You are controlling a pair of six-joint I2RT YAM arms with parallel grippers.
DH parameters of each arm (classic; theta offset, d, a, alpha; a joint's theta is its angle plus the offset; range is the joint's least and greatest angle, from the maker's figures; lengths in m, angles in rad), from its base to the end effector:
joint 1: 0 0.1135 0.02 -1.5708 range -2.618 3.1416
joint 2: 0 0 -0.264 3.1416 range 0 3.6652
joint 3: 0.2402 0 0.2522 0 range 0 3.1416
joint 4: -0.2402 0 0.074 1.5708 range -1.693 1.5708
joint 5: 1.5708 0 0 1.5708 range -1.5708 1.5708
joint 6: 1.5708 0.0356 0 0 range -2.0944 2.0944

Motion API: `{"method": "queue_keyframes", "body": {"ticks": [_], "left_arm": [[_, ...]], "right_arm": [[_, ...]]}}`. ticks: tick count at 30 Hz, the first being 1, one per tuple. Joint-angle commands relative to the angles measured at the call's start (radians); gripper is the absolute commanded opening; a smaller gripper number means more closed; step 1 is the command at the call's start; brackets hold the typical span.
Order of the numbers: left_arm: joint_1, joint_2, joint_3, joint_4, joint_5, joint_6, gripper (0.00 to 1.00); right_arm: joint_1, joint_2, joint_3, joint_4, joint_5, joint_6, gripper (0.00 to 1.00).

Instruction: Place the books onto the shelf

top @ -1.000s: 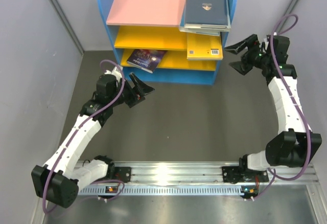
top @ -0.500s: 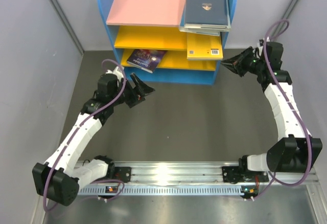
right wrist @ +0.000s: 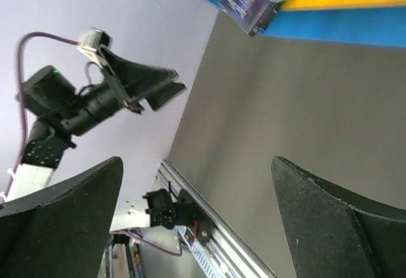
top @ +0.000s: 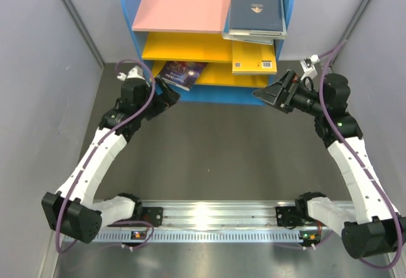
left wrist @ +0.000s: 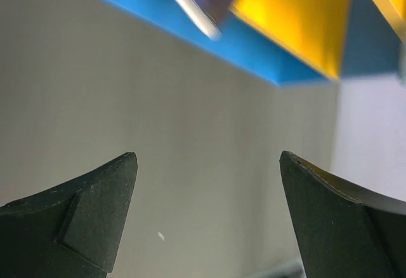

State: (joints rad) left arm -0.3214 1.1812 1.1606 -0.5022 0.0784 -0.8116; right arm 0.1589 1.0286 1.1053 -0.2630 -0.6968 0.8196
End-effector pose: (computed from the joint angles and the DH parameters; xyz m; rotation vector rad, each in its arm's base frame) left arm 0.2465 -0.0850 0.3580 -0.4821 2.1317 -0.7499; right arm 0.2165 0.0578 0.3995 0.0721 1.9049 1.2965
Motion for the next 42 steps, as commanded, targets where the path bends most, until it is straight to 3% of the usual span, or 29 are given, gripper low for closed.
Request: {"method": "queue_keyframes", "body": {"ticks": [1, 2, 5, 6, 11, 15, 20, 25, 35, 38, 42], "left_arm": [[0.007, -0.092, -0.034, 0.039, -0.32, 0.087, 0.99], [0.007, -0.121, -0.077, 0.133, -0.451, 0.135, 0.99], [0.007, -0.244, -0.284, 0.278, -0.652, 0.246, 0.99], [0.007, -0.297, -0.394, 0.43, -0.719, 0.297, 0.99], [0.01, -0.315, -0.654, 0.746, -0.807, 0.556, 0.99], [0.051, -0.159, -0.705, 0.826, -0.812, 0.572, 0.99], [0.128, -0.039, -0.769, 1.023, -0.622, 0.613, 0.99], [0.244, 0.067, -0.826, 1.165, -0.53, 0.566, 0.99], [0.354, 0.317, -0.805, 1.465, -0.289, 0.654, 0.98], [0.352, 0.351, -0.751, 1.388, -0.122, 0.719, 0.92], [0.338, 0.38, -0.821, 1.524, -0.12, 0.741, 0.98]], "right_arm": [[-0.001, -0.015, -0.032, -0.077, 0.0, -0.071, 1.0], [-0.001, -0.018, -0.03, -0.094, 0.031, -0.079, 1.0], [-0.002, -0.001, -0.012, -0.14, 0.051, -0.112, 1.0], [-0.001, 0.008, -0.006, -0.154, 0.048, -0.128, 1.0], [-0.007, 0.096, 0.074, -0.203, 0.031, -0.181, 1.0], [0.002, 0.148, 0.113, -0.208, 0.045, -0.211, 1.0], [0.002, 0.211, 0.151, -0.209, 0.071, -0.235, 1.0], [0.001, 0.226, 0.157, -0.225, 0.105, -0.243, 1.0], [0.025, 0.123, 0.016, -0.073, 0.572, -0.355, 1.0], [0.03, 0.151, -0.056, 0.009, 0.634, -0.337, 1.0], [0.031, 0.235, -0.152, 0.125, 0.651, -0.39, 1.0]]}}
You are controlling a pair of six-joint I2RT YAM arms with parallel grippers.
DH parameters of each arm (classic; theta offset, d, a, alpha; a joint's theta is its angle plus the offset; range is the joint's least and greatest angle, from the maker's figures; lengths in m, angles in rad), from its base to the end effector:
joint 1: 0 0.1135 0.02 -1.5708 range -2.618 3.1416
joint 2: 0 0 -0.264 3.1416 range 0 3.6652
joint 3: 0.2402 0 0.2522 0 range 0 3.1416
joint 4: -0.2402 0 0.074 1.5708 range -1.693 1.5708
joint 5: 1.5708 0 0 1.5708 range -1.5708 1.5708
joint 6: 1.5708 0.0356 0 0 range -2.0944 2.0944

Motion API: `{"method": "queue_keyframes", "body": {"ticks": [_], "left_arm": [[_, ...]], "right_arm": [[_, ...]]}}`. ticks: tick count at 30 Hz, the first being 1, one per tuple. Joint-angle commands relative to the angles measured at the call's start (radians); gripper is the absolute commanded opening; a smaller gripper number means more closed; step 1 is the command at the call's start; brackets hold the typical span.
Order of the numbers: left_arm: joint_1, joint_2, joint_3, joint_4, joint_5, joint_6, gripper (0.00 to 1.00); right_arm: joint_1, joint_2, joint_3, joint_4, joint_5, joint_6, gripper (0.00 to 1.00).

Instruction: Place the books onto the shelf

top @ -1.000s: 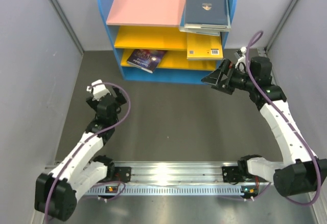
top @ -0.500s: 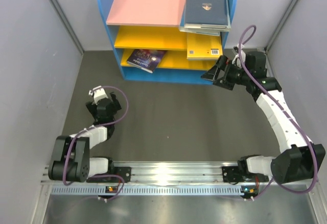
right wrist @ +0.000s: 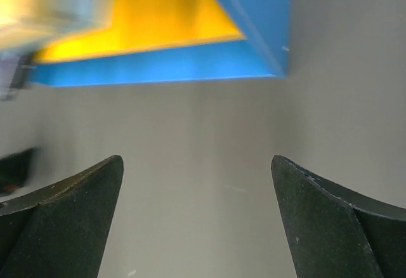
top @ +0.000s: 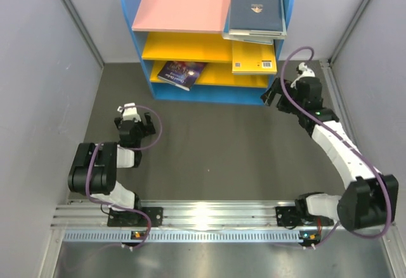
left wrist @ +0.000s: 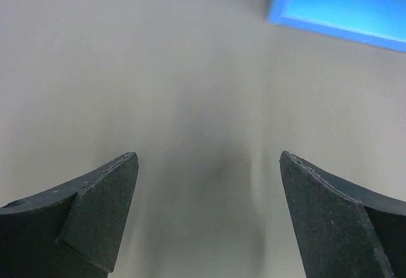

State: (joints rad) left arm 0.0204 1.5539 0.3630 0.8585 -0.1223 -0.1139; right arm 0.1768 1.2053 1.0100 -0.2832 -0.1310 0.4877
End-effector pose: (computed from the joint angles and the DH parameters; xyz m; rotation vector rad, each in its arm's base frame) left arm 0.2653 0.0098 0.1365 -0.2101 1.8893 0.0529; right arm 0.2695 0.0529 0.3211 0.2410 2.0757 0.5434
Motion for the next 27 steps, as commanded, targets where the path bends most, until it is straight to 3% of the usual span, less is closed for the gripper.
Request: {"method": "queue_keyframes", "body": {"ticks": [1, 4, 7, 8, 12, 19, 22, 25, 27], "left_arm": [[-0.007, 0.018, -0.042, 0.241, 0.085, 0.062, 0.99], [-0.007, 0.012, -0.045, 0.221, 0.09, 0.054, 0.99], [-0.008, 0.015, -0.045, 0.229, 0.09, 0.057, 0.99], [-0.008, 0.014, -0.045, 0.228, 0.09, 0.057, 0.99], [-0.008, 0.015, -0.045, 0.226, 0.09, 0.056, 0.99], [-0.008, 0.015, -0.045, 0.229, 0.089, 0.057, 0.99], [-0.008, 0.017, -0.045, 0.229, 0.089, 0.057, 0.99], [-0.007, 0.015, -0.045, 0.229, 0.089, 0.057, 0.99], [-0.008, 0.015, -0.045, 0.229, 0.089, 0.056, 0.99]], "right_arm": [[0.012, 0.074, -0.074, 0.168, 0.108, -0.07, 1.0], [0.013, 0.112, -0.183, 0.335, 0.177, -0.112, 1.0], [0.013, 0.123, -0.303, 0.547, 0.174, -0.262, 1.0], [0.013, 0.129, -0.318, 0.596, 0.168, -0.378, 1.0], [0.012, 0.21, -0.33, 0.634, 0.148, -0.612, 1.0], [-0.026, 0.323, -0.355, 0.749, 0.102, -0.687, 1.0], [-0.078, 0.291, -0.453, 0.938, 0.174, -0.626, 1.0], [-0.147, 0.246, -0.569, 1.068, 0.136, -0.557, 1.0], [-0.16, 0.197, -0.731, 1.318, 0.107, -0.543, 1.0]]}}
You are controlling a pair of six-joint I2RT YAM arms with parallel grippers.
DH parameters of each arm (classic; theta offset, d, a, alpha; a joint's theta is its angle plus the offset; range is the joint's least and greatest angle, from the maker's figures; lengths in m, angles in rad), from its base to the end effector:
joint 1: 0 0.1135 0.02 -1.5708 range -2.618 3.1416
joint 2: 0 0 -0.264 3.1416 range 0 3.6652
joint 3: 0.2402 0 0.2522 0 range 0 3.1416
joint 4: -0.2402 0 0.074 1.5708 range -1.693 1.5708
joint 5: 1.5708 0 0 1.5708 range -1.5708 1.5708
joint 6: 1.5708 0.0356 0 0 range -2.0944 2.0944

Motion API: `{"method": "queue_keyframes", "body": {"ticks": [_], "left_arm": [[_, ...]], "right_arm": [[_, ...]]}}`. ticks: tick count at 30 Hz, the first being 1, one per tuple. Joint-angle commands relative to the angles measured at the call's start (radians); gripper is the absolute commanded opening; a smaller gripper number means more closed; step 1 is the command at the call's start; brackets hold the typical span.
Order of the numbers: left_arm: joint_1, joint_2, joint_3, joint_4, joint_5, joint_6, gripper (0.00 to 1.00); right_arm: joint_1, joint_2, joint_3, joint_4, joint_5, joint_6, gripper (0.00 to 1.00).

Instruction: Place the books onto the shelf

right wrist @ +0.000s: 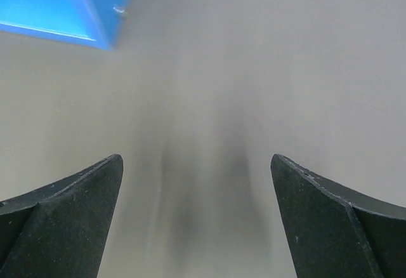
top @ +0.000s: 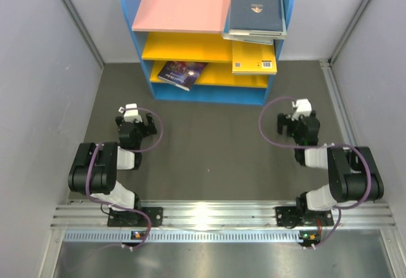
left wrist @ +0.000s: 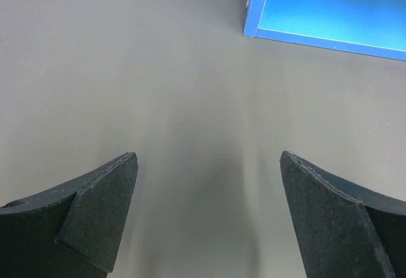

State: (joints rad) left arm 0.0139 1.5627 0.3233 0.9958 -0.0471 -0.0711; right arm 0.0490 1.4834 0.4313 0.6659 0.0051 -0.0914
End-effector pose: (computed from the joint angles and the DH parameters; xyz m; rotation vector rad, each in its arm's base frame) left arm 0.2606 0.0053 0.1390 -0.1104 1.8108 0.0021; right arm 0.2717 0.0131 0.1522 -0.1339 1.9525 -0.0329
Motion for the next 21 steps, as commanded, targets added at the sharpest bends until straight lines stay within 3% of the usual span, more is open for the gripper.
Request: {"method": "queue_keyframes", "body": {"ticks": [1, 2, 3, 4, 7, 21], "left_arm": [[-0.002, 0.007, -0.006, 0.092, 0.013, 0.014, 0.99], [-0.003, 0.007, -0.006, 0.092, 0.012, 0.014, 0.99], [-0.002, 0.007, -0.006, 0.092, 0.013, 0.013, 0.99], [-0.002, 0.007, -0.006, 0.092, 0.015, 0.014, 0.99], [-0.002, 0.007, -0.006, 0.092, 0.013, 0.014, 0.99], [-0.003, 0.007, -0.006, 0.092, 0.013, 0.014, 0.99]], "right_arm": [[-0.04, -0.063, -0.193, 0.455, -0.087, 0.035, 1.0], [-0.041, -0.036, -0.224, 0.618, -0.134, 0.021, 1.0], [-0.041, -0.02, -0.232, 0.641, -0.155, 0.024, 1.0], [-0.041, -0.049, -0.209, 0.501, -0.134, 0.019, 1.0], [-0.074, -0.037, -0.177, 0.485, -0.035, 0.074, 1.0], [-0.074, -0.038, -0.177, 0.488, -0.033, 0.073, 0.99]]}}
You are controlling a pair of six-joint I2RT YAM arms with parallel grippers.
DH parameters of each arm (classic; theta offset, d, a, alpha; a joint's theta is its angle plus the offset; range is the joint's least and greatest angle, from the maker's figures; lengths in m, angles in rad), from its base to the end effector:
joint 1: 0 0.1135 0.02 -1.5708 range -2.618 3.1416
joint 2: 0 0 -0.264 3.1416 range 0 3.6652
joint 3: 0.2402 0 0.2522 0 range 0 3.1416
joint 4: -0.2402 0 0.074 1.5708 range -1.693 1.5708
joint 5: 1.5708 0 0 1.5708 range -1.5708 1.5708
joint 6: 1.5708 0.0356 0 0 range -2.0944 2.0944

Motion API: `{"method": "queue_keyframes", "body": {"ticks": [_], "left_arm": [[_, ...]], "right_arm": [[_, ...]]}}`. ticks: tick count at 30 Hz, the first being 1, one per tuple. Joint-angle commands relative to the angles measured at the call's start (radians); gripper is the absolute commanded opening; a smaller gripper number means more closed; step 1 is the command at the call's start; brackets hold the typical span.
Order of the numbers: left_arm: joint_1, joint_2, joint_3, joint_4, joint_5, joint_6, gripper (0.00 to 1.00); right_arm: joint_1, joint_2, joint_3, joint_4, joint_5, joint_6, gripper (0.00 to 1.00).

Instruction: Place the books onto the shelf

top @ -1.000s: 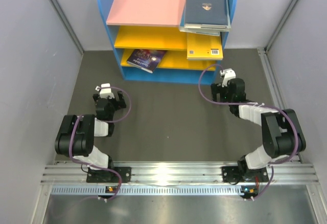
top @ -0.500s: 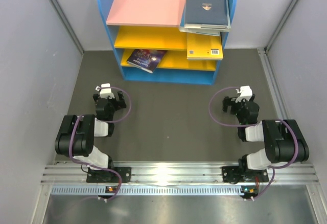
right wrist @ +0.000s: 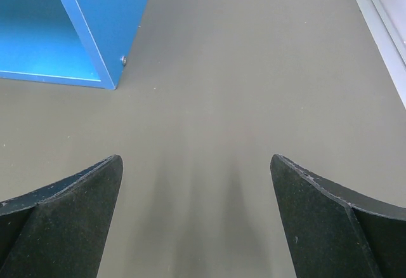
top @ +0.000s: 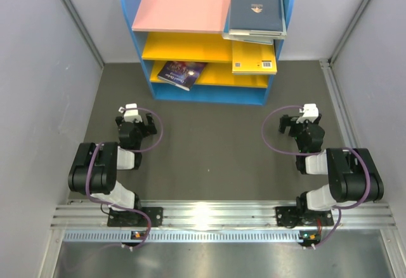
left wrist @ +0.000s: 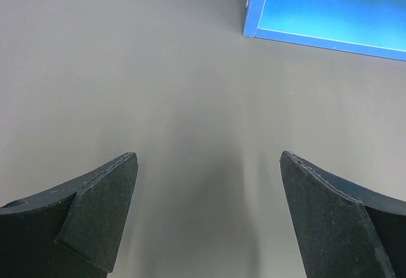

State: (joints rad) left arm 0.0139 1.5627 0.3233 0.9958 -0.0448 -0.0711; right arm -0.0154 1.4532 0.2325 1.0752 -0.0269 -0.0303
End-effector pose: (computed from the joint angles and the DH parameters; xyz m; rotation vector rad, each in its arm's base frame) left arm 0.2606 0.0052 0.1390 -0.1088 1.8109 0.0001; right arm 0.2378 -0.0027 0.1503 -0.0327 1.7159 -0.0108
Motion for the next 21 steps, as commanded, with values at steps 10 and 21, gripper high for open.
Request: {"method": "queue_keyframes", "body": {"ticks": [10, 21], "left_arm": [[-0.002, 0.007, -0.006, 0.092, 0.011, 0.014, 0.99], [-0.002, 0.007, -0.006, 0.092, 0.011, 0.013, 0.99]], "right_arm": [[-0.006, -0.007, 0.021, 0.086, 0.001, 0.009, 1.0], [0.0, -0.004, 0.021, 0.088, 0.01, 0.004, 1.0]]}}
